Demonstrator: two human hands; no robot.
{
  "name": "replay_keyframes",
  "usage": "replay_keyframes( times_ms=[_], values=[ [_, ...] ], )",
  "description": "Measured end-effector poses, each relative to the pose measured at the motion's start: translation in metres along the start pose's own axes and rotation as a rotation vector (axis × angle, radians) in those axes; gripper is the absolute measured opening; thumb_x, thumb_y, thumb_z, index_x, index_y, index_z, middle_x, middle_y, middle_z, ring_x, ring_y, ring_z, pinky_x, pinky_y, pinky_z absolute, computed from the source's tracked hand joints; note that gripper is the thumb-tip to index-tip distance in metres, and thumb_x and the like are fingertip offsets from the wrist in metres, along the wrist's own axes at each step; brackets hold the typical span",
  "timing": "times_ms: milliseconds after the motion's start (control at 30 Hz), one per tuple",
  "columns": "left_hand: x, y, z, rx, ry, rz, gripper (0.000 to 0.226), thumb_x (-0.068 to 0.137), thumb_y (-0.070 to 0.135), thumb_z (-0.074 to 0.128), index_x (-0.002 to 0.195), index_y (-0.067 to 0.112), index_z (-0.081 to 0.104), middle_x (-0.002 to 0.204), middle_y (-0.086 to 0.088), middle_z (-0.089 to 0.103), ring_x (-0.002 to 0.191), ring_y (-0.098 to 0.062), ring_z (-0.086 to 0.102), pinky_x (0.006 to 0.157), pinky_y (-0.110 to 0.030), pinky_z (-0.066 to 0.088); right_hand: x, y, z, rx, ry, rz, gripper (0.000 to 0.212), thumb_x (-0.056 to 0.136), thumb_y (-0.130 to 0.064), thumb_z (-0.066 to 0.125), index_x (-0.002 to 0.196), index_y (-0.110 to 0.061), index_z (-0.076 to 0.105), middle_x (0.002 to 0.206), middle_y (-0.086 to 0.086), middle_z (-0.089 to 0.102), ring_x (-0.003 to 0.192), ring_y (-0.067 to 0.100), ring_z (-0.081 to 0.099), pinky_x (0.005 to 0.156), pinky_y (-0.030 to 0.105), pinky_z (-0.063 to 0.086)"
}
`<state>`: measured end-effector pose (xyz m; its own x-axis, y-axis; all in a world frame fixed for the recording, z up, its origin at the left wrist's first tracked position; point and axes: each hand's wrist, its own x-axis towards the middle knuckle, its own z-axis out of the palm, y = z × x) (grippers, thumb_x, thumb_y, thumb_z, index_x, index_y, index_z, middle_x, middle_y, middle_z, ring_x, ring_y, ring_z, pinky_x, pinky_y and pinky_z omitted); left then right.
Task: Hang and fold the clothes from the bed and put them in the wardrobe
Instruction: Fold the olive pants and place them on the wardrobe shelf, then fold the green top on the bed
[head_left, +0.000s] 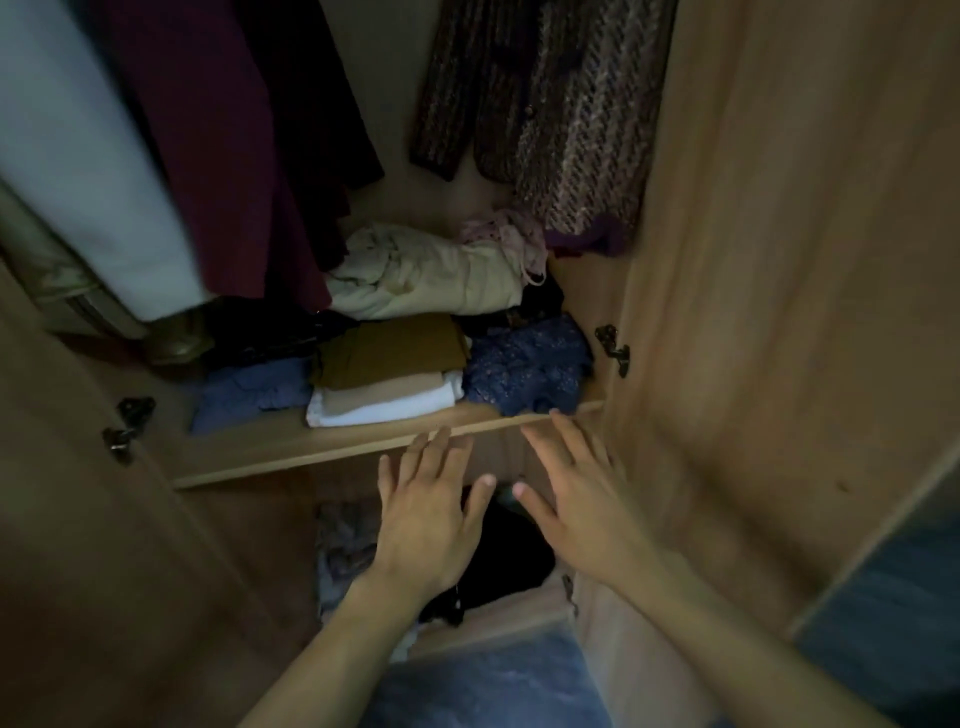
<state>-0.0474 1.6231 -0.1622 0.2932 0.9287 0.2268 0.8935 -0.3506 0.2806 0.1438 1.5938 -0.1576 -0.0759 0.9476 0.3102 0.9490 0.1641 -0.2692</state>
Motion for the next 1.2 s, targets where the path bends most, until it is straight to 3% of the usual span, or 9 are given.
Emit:
replay_keyframes(
  times_ms=[133,467,600,733,867,933,1200],
  values=[
    [-0.022,0.029,-0.004,-0.032,-0.024,0.068,0.067,0.096,0.062,0.013,0.153,0.031,0.026,0.163,0.004,0.02,0.151,-0.016,0.008,0.121,-0.054,0.005,-0.04,0.009,-0.026,-0.036,0.003,0.04,0.069,0.093,-0.064,0.025,0.152,-0.028,0.029,0.161,0.006,0.022,0.142,0.029,0.03,0.11,0.046,0.036],
    [-0.051,0.057,-0.012,-0.163,-0.051,0.288,0.064,0.098,0.06,0.014,0.152,0.031,0.029,0.164,0.003,0.017,0.15,-0.015,0.009,0.122,-0.052,0.006,-0.122,-0.002,-0.075,-0.154,0.055,0.306,0.06,0.098,-0.053,0.04,0.15,-0.027,0.027,0.158,0.004,0.022,0.144,0.023,0.018,0.114,0.041,0.024],
    [-0.067,0.05,-0.021,-0.227,-0.071,0.333,0.078,0.089,0.067,0.001,0.152,0.031,0.03,0.164,0.002,0.018,0.15,-0.015,0.009,0.122,-0.051,0.006,-0.149,-0.026,-0.087,-0.229,0.072,0.419,0.058,0.098,-0.052,0.042,0.147,-0.022,0.033,0.158,0.007,0.024,0.147,0.027,0.017,0.117,0.045,0.023],
    [-0.086,0.056,-0.015,-0.275,-0.122,0.411,0.082,0.086,0.066,-0.001,0.15,0.028,0.033,0.161,0.0,0.023,0.148,-0.02,0.015,0.12,-0.052,0.012,-0.191,-0.048,-0.094,-0.286,0.093,0.549,0.064,0.097,-0.055,0.043,0.151,-0.024,0.027,0.161,0.006,0.018,0.149,0.026,0.014,0.118,0.046,0.02],
    [-0.119,0.088,-0.003,-0.292,-0.203,0.546,0.07,0.094,0.061,0.008,0.149,0.026,0.035,0.16,-0.001,0.027,0.146,-0.02,0.021,0.118,-0.043,0.017,-0.25,-0.062,-0.109,-0.324,0.077,0.695,0.065,0.098,-0.056,0.04,0.154,-0.028,0.022,0.165,0.003,0.006,0.152,0.023,0.003,0.121,0.044,0.016],
    [-0.136,0.107,0.002,-0.321,-0.256,0.627,0.061,0.1,0.056,0.018,0.149,0.025,0.036,0.16,-0.002,0.028,0.147,-0.02,0.021,0.118,-0.044,0.018,-0.28,-0.068,-0.117,-0.34,0.08,0.774,0.066,0.098,-0.056,0.038,0.155,-0.029,0.019,0.166,0.002,0.002,0.152,0.023,0.001,0.121,0.042,0.015],
    [-0.223,0.199,0.002,-0.3,-0.425,0.849,0.06,0.101,0.058,0.021,0.154,0.031,0.027,0.166,0.003,0.011,0.151,-0.016,0.007,0.121,-0.048,0.01,-0.409,-0.087,-0.147,-0.331,0.194,1.046,0.065,0.098,-0.059,0.036,0.154,-0.032,0.019,0.166,0.0,0.003,0.153,0.022,0.0,0.122,0.044,0.012]
  ],
)
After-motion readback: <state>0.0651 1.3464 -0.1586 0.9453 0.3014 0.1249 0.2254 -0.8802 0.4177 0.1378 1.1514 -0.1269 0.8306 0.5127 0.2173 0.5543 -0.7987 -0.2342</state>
